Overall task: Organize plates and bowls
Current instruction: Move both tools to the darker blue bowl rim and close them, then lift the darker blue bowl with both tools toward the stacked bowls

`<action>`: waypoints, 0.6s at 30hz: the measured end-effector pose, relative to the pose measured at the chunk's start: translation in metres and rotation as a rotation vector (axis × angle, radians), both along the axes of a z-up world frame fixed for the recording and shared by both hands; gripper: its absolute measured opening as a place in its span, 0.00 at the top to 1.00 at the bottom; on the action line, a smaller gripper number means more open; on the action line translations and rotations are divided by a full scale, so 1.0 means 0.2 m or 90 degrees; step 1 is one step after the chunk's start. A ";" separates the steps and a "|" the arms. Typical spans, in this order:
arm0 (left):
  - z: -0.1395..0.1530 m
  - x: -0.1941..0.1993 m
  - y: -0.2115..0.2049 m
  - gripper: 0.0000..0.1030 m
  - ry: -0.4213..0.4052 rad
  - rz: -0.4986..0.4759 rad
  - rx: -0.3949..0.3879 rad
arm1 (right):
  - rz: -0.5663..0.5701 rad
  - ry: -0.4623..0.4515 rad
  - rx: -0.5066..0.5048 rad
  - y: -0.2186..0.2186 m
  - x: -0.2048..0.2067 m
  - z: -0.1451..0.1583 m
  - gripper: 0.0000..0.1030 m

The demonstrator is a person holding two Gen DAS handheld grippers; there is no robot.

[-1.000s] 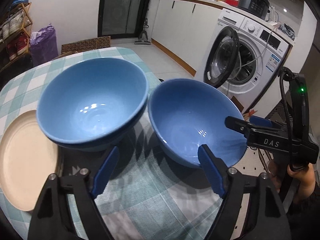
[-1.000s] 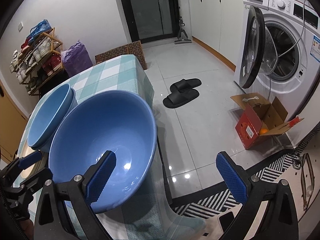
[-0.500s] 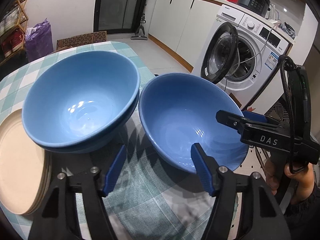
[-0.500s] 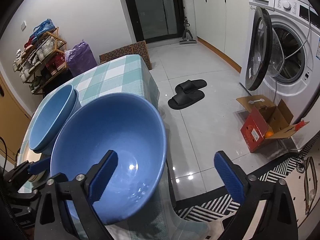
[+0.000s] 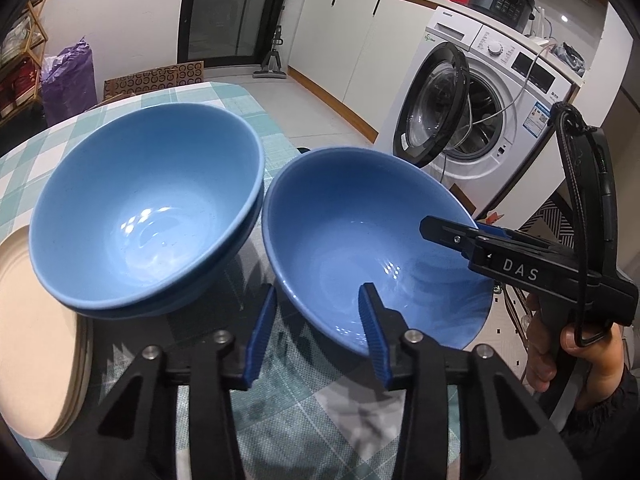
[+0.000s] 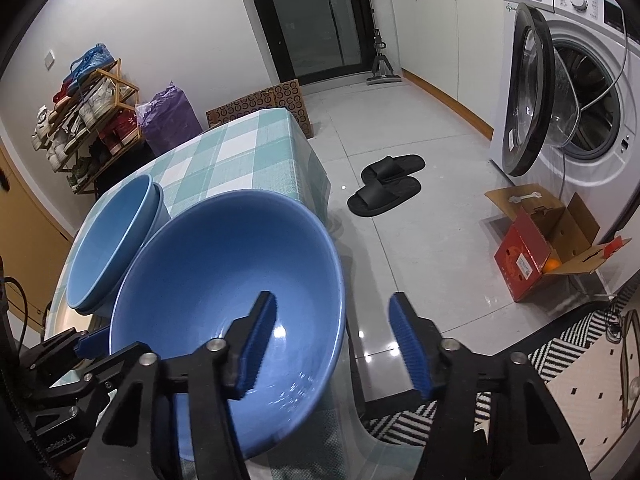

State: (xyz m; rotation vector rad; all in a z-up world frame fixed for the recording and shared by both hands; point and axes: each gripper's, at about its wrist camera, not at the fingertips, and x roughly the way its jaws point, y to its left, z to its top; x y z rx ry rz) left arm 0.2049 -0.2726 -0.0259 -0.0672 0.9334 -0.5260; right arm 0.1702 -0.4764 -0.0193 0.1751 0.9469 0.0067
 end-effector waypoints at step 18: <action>0.01 -0.01 0.00 0.72 -0.008 -0.003 0.002 | 0.001 -0.015 -0.003 0.02 -0.03 0.03 0.81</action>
